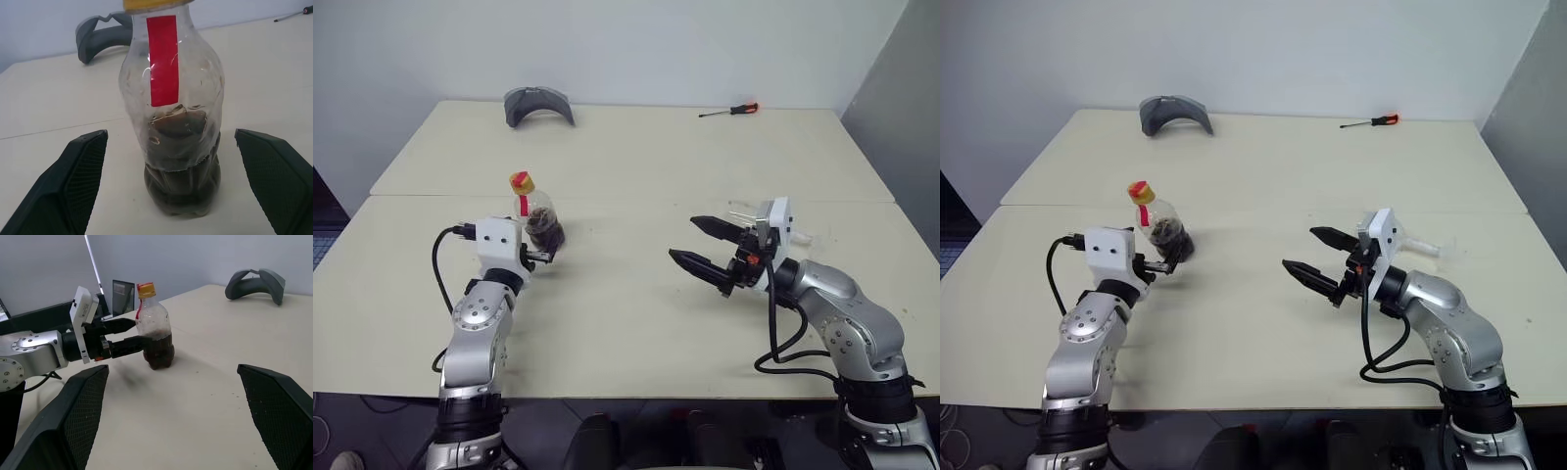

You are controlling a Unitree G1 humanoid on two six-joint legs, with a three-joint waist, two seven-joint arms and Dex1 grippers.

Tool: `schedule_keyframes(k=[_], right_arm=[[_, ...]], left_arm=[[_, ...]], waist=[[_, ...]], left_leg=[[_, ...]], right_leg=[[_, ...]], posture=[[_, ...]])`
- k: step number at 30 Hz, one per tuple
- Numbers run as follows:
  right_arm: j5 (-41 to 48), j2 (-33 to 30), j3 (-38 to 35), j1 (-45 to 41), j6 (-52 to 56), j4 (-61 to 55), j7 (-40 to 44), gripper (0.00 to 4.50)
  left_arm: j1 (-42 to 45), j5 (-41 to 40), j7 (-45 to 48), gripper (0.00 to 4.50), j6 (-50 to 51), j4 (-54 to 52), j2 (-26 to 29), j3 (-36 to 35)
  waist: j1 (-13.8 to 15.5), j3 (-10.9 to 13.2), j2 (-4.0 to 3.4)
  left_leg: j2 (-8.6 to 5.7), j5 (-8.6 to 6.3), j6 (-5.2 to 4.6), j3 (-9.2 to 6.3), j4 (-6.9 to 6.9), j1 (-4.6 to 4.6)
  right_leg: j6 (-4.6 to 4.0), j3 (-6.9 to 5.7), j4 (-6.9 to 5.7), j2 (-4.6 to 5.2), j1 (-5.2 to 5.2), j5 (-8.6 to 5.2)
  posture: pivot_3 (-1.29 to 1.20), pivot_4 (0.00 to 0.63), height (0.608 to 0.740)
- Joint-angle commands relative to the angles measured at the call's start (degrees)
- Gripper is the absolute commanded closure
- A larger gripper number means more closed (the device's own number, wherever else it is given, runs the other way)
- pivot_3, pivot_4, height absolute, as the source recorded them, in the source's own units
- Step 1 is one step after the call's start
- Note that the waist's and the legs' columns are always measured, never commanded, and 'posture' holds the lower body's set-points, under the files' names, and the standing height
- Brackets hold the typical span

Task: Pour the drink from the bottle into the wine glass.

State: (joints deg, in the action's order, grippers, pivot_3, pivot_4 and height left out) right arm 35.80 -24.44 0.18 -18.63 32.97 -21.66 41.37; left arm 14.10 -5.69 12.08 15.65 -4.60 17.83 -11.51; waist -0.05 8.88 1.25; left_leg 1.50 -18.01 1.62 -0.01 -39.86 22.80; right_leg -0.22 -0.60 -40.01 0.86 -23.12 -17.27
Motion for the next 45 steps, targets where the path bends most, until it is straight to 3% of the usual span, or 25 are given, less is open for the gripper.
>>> schedule_keyframes(k=[1,18,21,25,29,34,37,41,45], right_arm=[[0.45,-0.21,-0.31,0.07,-0.94,-1.92,0.31,0.00],[0.75,-0.11,-0.12,-0.76,-0.05,-3.08,-0.84,0.00],[0.81,0.05,0.00,-0.86,0.08,-3.31,-1.17,0.00],[0.89,0.14,0.15,-1.39,0.37,-3.31,-1.72,0.00],[1.14,0.40,0.26,-2.45,1.04,-3.44,-2.44,0.00],[1.01,0.54,0.75,-4.83,1.95,-2.70,-3.11,0.00],[-5.87,0.50,4.09,-10.81,-0.15,2.50,-4.69,0.00],[-8.18,4.71,4.38,-23.42,-1.00,13.53,-5.70,0.00],[-9.61,7.13,4.96,-30.66,-2.70,20.70,-3.39,0.00]], left_arm=[[3.36,0.31,0.14,0.02,-3.15,2.28,0.41,0.56],[14.67,-0.38,2.26,0.02,-15.76,23.84,0.35,0.80],[15.23,-0.99,3.26,0.60,-17.27,24.71,-0.06,0.89],[15.10,-1.38,3.88,1.83,-17.75,24.64,-0.06,0.90],[15.11,-1.60,4.14,2.56,-17.55,24.21,0.18,0.74],[15.85,-2.11,4.70,2.74,-16.26,22.82,0.25,0.99],[16.60,-4.29,6.32,2.83,-13.67,20.35,-0.74,1.23],[18.17,-7.54,13.94,2.94,-6.59,15.15,-0.20,5.17],[20.87,-10.60,22.11,2.96,0.13,11.10,2.33,8.58]], waist=[[0.00,0.00,0.00],[0.00,0.00,0.00],[-0.01,0.00,0.00],[-0.01,0.00,0.00],[-0.01,0.00,0.00],[-0.03,0.00,0.00],[-0.07,0.00,0.00],[-0.23,0.02,-0.01],[-0.21,0.02,-0.01]], left_leg=[[0.00,0.00,0.00,0.00,0.00,0.00],[-0.01,0.01,0.02,0.02,-0.01,0.00],[-0.01,0.01,0.03,0.03,-0.01,0.00],[0.00,0.02,0.03,0.02,-0.01,0.01],[0.00,0.02,0.03,0.02,-0.02,0.02],[0.00,0.02,0.03,0.02,-0.02,0.02],[-0.01,0.02,0.03,0.03,-0.04,0.02],[-0.01,0.14,0.25,0.04,-0.06,0.02],[0.00,0.16,0.28,0.06,-0.04,0.11]], right_leg=[[0.00,0.00,0.00,0.00,0.00,0.00],[0.00,-0.01,0.00,0.00,-0.02,0.00],[0.00,0.00,0.00,0.00,-0.02,0.00],[0.00,-0.01,0.00,0.00,-0.02,0.00],[0.00,-0.01,0.00,0.00,-0.03,0.00],[0.00,-0.01,0.00,0.00,-0.04,0.00],[0.00,0.00,-0.02,0.00,-0.06,0.00],[-0.01,0.00,-0.10,0.00,-0.10,0.01],[-0.01,-0.03,0.03,-0.01,-0.12,0.00]], posture=[[0.00,0.150,0.740],[0.00,0.150,0.740],[0.00,0.150,0.740],[0.00,0.150,0.740],[0.00,0.150,0.740],[0.00,0.150,0.740],[0.00,0.150,0.740],[0.00,0.150,0.740],[0.00,0.150,0.740]])
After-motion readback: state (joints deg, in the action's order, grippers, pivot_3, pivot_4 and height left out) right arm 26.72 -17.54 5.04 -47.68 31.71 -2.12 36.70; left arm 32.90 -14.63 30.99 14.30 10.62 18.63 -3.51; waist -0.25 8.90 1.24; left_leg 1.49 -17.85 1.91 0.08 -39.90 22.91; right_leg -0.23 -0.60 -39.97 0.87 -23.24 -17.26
